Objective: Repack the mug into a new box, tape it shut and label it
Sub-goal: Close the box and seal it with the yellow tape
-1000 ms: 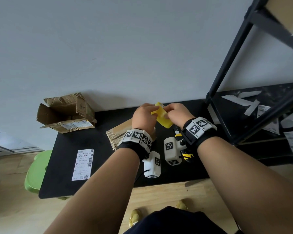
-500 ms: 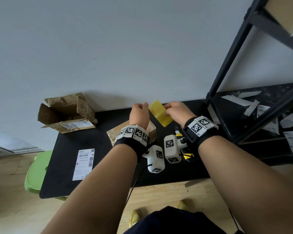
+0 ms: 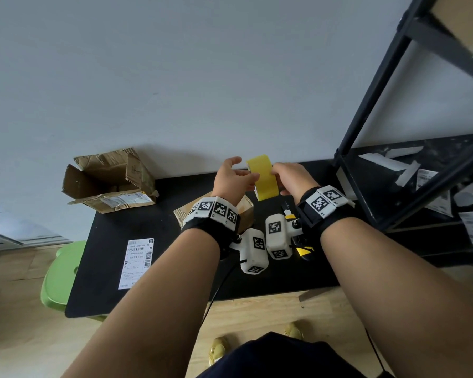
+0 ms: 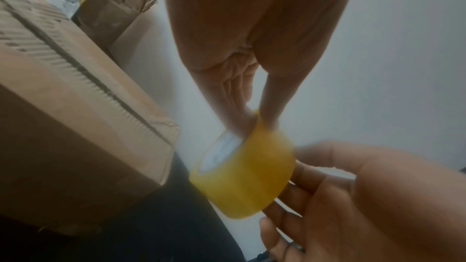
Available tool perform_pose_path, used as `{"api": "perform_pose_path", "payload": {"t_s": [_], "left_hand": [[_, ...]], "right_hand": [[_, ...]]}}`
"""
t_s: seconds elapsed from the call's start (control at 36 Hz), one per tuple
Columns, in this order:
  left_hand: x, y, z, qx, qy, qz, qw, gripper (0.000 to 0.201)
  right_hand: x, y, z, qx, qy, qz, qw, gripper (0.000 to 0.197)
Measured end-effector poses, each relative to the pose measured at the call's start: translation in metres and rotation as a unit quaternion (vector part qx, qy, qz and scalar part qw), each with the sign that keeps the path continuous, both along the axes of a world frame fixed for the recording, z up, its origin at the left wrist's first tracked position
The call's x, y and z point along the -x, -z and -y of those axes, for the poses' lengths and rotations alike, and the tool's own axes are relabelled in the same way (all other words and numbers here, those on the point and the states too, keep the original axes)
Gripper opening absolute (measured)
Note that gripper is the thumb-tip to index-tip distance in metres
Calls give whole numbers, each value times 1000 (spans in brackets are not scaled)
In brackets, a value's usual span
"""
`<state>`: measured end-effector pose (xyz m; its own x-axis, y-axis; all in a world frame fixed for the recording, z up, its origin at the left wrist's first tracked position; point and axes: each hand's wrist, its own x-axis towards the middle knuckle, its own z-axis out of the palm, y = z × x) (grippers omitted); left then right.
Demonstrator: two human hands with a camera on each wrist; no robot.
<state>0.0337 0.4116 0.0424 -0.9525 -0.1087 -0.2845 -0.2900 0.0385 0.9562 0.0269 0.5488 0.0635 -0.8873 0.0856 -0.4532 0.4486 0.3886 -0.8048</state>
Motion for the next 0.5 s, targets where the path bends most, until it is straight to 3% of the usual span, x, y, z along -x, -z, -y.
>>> {"api": "perform_pose_path", "payload": {"t_s": [0.11,0.25,0.36,0.5], "left_hand": [[1,1,-2,-4,2,0,1000,54],[3,2,-3,-9,3,5,1000,48],[3,3,-5,-4,12,8,1000,47],[4,4,-6,-4,15,12,1000,45]], "right_hand": [[3,2,0,-27,-35,-27,999,15],[1,6,-2,-9,-18,-52,998,30],[2,0,0,-42,-47,-46,997,16],[-1,5,-1,-53,-34,-61,996,35]]}}
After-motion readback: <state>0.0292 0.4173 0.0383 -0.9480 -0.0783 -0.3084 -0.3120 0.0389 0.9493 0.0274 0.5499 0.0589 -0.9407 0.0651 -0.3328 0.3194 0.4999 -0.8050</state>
